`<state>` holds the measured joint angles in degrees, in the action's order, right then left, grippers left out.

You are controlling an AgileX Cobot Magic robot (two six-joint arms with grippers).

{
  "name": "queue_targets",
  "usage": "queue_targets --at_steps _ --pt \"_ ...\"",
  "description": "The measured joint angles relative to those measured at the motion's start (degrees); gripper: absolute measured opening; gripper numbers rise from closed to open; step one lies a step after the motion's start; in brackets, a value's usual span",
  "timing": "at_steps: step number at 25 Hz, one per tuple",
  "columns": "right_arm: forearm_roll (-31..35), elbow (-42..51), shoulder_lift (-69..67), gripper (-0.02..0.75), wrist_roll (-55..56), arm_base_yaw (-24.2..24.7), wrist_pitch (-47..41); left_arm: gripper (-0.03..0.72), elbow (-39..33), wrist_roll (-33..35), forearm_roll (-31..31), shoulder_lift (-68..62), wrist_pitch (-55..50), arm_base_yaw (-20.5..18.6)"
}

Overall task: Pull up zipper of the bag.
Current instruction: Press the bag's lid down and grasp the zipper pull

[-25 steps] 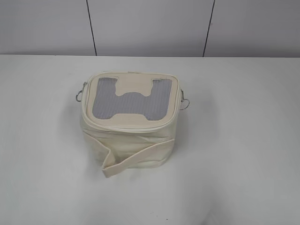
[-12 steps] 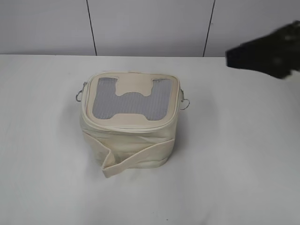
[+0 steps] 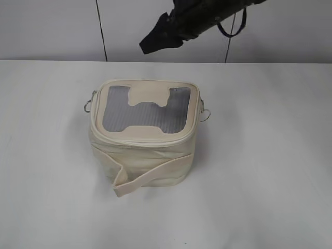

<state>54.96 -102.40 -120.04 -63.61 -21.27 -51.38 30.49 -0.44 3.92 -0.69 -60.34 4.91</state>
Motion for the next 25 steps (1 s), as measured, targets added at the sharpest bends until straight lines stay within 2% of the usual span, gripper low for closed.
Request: queue_targets --at_steps 4,7,12,17,18,19,21,22,23,25 --pt "-3.95 -14.8 -10.21 0.335 5.02 -1.24 -6.47 0.237 0.0 0.07 0.0 -2.25 0.0 0.0" --pt "-4.75 -21.32 -14.9 0.335 7.85 -3.08 -10.1 0.239 0.06 0.97 0.05 -5.95 0.17 0.0" --pt "-6.22 -23.77 -18.18 0.342 10.94 -5.14 -14.52 0.241 2.07 4.52 2.73 -14.26 2.97 0.0" --pt "-9.85 -23.88 -18.3 0.344 13.33 -5.32 -15.9 0.248 2.82 11.72 11.15 -23.43 13.03 0.0" --pt "-10.6 -23.88 -18.3 0.331 13.56 -5.32 -16.21 0.254 2.82 13.82 13.16 -25.71 14.76 0.0" --pt "-11.27 -23.88 -18.3 0.286 13.74 -5.32 -16.43 0.265 2.82 16.56 15.68 -28.59 17.01 0.0" --pt "-11.9 -23.88 -18.3 0.119 13.93 -5.5 -16.73 0.293 2.82 22.46 20.06 -34.44 21.44 0.0" --pt "-11.98 -23.88 -18.3 0.075 14.04 -5.56 -16.94 0.312 2.82 25.99 22.27 -37.87 23.94 0.0" --pt "-12.03 -23.88 -18.3 0.048 14.13 -5.6 -17.03 0.333 2.82 29.93 24.53 -41.5 26.43 0.0" --pt "-12.03 -23.88 -18.3 0.045 14.24 -5.6 -17.15 0.372 3.31 38.49 29.14 -49.8 30.07 0.0"
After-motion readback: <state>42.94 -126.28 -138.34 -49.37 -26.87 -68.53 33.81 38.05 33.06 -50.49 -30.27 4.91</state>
